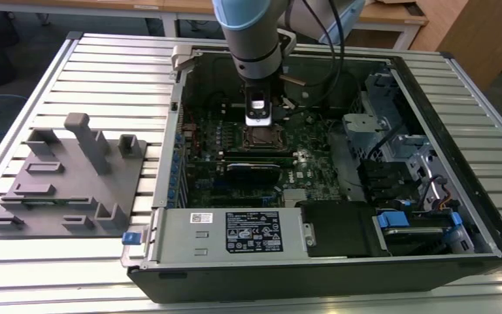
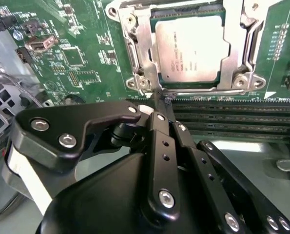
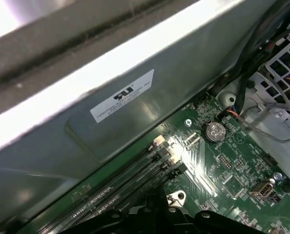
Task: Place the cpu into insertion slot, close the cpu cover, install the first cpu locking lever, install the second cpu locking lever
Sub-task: 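Install the first cpu locking lever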
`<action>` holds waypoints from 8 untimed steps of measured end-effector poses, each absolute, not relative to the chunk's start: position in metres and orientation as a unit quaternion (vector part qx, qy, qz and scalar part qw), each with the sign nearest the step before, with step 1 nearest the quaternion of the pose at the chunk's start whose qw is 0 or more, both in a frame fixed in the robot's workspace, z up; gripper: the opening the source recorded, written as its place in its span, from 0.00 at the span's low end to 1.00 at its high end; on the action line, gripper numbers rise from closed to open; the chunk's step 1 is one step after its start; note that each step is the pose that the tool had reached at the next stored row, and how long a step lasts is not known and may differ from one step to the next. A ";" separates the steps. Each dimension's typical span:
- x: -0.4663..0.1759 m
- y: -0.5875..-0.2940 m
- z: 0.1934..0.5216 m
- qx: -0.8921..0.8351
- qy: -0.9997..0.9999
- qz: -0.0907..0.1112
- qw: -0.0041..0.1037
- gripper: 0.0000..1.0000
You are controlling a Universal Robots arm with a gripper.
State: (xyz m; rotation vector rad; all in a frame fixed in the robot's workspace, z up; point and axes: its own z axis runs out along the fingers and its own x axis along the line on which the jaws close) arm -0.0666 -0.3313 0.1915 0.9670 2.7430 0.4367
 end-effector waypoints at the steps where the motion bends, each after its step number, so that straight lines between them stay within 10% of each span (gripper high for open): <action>1: -0.067 -0.331 0.192 0.327 0.928 0.149 0.100 0.10; 8: -0.068 -0.333 0.191 0.329 0.927 0.153 0.099 0.10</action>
